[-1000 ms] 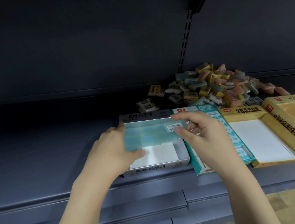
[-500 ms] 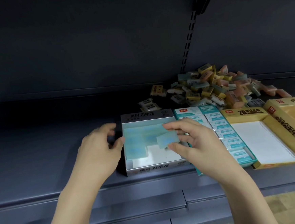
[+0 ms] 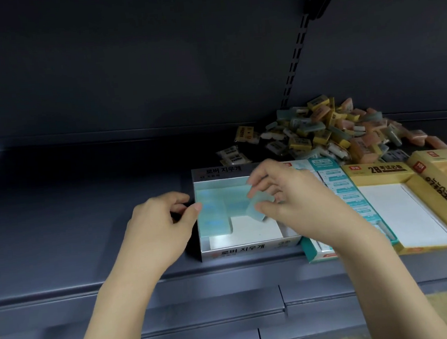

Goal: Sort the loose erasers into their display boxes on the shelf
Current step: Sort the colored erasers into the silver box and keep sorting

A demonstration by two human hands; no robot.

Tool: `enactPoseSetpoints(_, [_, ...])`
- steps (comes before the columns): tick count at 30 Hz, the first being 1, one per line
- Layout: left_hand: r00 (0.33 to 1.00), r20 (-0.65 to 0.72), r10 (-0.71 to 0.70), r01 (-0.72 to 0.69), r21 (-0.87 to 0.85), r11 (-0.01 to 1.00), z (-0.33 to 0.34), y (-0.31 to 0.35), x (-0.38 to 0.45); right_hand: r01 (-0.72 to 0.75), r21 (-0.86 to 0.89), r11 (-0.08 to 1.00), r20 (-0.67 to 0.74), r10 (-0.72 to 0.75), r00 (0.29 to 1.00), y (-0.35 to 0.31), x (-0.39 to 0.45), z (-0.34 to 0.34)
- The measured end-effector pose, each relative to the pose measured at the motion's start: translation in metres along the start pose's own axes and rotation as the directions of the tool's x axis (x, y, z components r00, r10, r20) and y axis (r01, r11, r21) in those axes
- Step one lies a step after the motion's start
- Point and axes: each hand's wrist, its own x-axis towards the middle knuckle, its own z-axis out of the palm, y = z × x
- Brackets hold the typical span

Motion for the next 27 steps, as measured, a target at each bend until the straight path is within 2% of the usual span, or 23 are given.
enactPoseSetpoints(4, [1.000, 0.017, 0.004, -0.004, -0.003, 1.000, 0.001, 0.001, -0.001, 0.050, -0.326, 0.944, 0.294, 0.051, 0.955, -0.012, 0.013, -0.008])
enactPoseSetpoints(8, [1.000, 0.021, 0.008, -0.009, 0.008, 1.000, 0.002, 0.002, -0.002, 0.119, -0.356, 0.927, 0.434, 0.051, 0.900, -0.021, 0.023, 0.001])
enactPoseSetpoints(14, [1.000, 0.028, -0.003, 0.003, -0.009, 1.000, 0.002, 0.001, -0.004, 0.021, -0.392, 0.920, 0.333, 0.120, 0.935, -0.011, 0.017, 0.003])
enactPoseSetpoints(19, [0.999, 0.037, -0.015, 0.016, -0.025, 1.000, 0.003, 0.001, -0.005, 0.025, -0.418, 0.908, 0.289, 0.107, 0.951, -0.007, 0.010, 0.009])
enactPoseSetpoints(27, [0.999, 0.032, 0.022, -0.021, -0.016, 1.000, 0.003, 0.004, -0.006, 0.030, -0.362, 0.932, 0.201, 0.047, 0.979, -0.001, 0.011, 0.014])
